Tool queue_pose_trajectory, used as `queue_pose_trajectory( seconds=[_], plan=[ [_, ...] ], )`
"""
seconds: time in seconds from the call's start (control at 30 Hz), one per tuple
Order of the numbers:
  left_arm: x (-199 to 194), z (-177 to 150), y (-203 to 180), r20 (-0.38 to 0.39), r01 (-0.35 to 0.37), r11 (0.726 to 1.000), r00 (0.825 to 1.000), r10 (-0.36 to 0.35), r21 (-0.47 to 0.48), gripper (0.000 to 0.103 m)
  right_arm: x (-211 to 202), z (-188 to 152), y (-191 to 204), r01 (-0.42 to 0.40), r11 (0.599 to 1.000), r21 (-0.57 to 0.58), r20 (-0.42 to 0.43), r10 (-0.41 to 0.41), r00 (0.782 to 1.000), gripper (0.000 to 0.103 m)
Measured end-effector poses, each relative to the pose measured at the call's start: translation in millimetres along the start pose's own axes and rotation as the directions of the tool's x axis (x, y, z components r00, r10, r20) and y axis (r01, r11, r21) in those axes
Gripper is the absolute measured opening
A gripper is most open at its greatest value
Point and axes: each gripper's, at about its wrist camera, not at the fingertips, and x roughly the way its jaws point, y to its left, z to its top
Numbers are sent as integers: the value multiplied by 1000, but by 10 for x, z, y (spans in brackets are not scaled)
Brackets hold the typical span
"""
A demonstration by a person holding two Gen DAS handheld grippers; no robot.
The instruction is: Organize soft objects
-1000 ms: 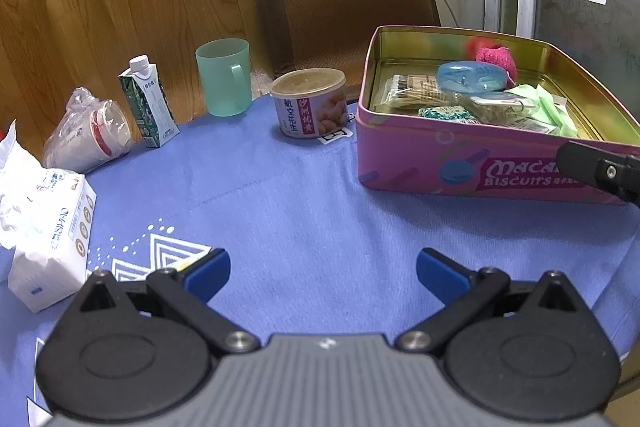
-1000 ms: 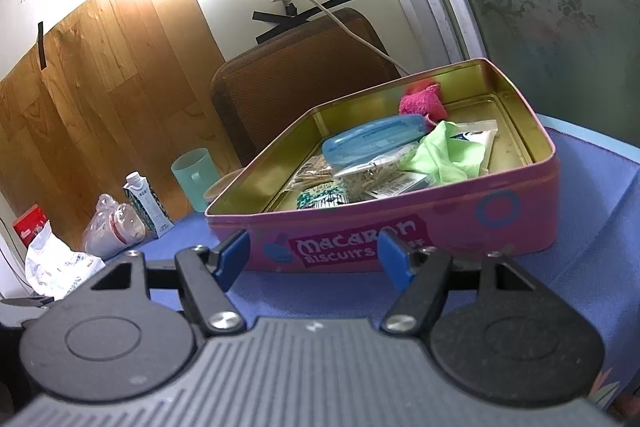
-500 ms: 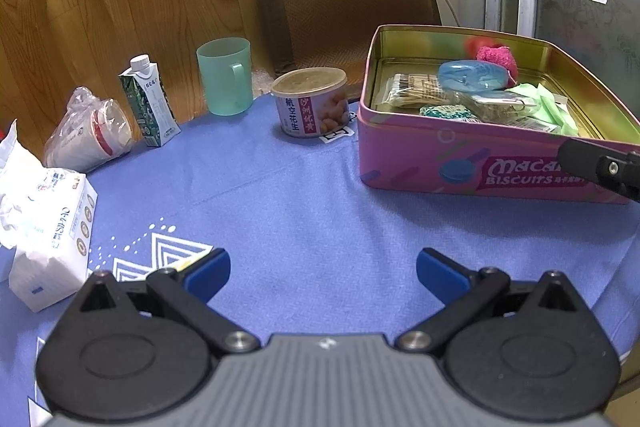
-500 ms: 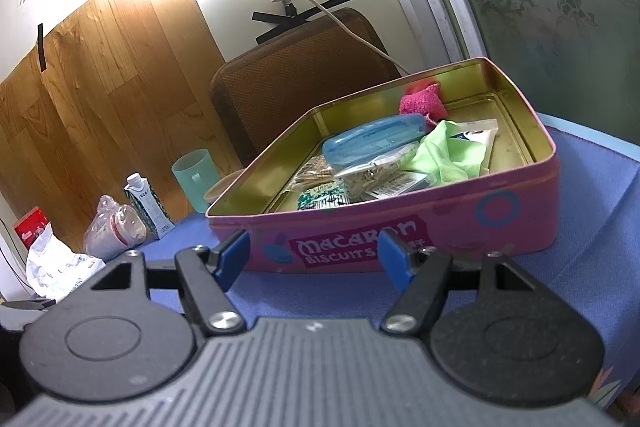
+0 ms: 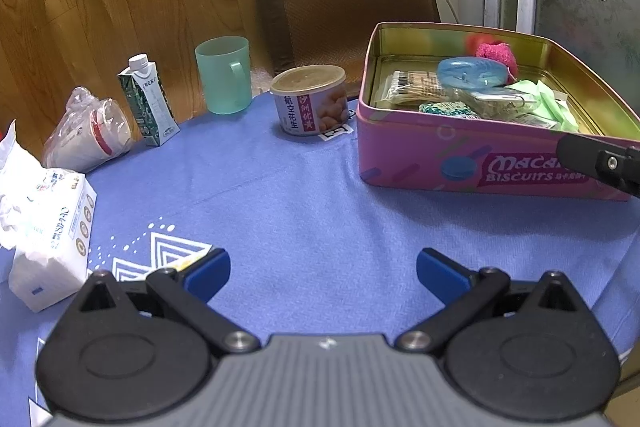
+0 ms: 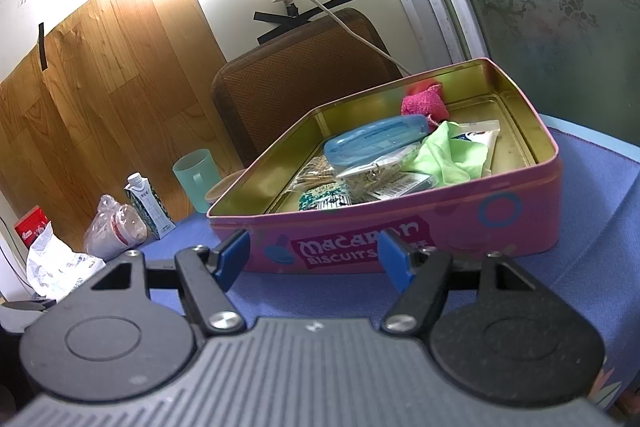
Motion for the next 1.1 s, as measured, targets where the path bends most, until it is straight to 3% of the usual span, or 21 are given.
queue_pose_trajectory(
  seconds=[1.1],
  plan=[
    [1, -33, -25, -9, 19, 1000, 1000, -19, 13, 103, 14, 6, -14, -6, 1000, 0, -3, 6, 1000, 73]
  ],
)
